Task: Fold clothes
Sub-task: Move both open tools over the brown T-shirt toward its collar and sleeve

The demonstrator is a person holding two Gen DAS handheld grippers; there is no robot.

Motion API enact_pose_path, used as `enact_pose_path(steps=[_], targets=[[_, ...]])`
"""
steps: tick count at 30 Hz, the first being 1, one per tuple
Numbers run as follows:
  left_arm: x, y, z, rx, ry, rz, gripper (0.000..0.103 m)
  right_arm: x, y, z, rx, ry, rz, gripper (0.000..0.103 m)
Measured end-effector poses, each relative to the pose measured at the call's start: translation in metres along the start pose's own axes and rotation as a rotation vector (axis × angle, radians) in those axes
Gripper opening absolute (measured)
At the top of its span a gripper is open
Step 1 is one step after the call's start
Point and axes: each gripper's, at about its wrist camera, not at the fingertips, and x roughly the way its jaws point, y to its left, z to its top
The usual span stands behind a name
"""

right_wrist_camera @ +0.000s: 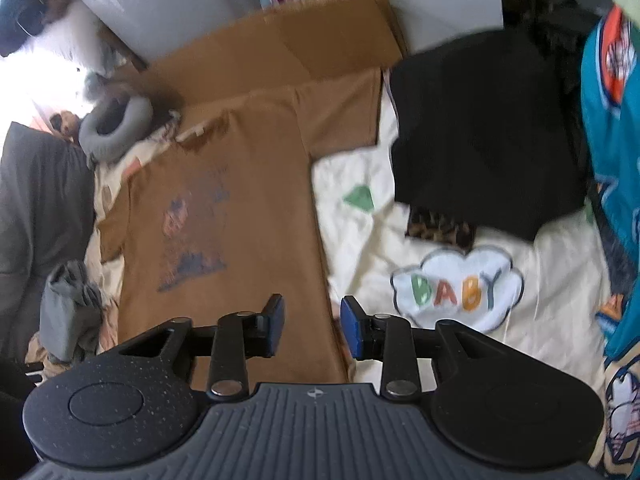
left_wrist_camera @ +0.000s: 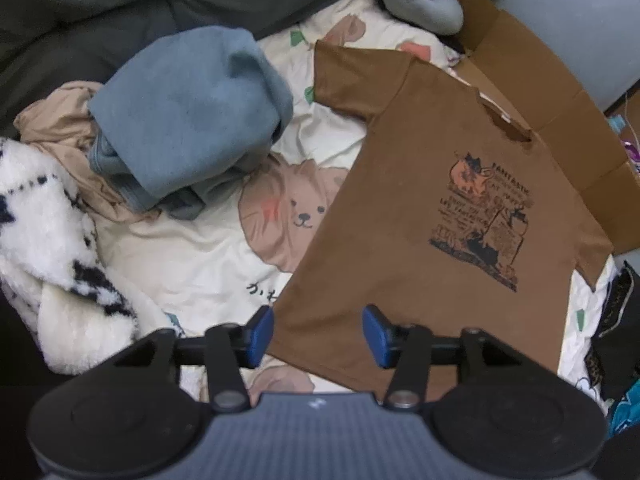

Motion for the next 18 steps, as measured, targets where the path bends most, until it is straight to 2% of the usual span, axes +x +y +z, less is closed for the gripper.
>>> enact_pose_path(steps=[5, 10, 13, 18], targets=[[-0.017, 0.000, 0.007, -0.007, -0.027, -0.018, 0.058, -0.027, 0.017, 0.019, -0.031, -0.061, 0.003, 0.047], [-0.033, 0.003, 0.015, -0.009, -0.057, -0.016, 0.058, -0.045, 0.027, 0.032, -0.055, -0.096, 0.005, 0.049], [-0.038, 0.004, 0.021, -0.006, -0.067, -0.012, 0.058, -0.047, 0.028, 0.037, -0.063, -0.105, 0.004, 0.057], [-0.037, -0.006, 0.035, 0.005, -0.083, -0.017, 0.058, -0.039, 0.028, 0.043, -0.072, -0.103, 0.008, 0.057]])
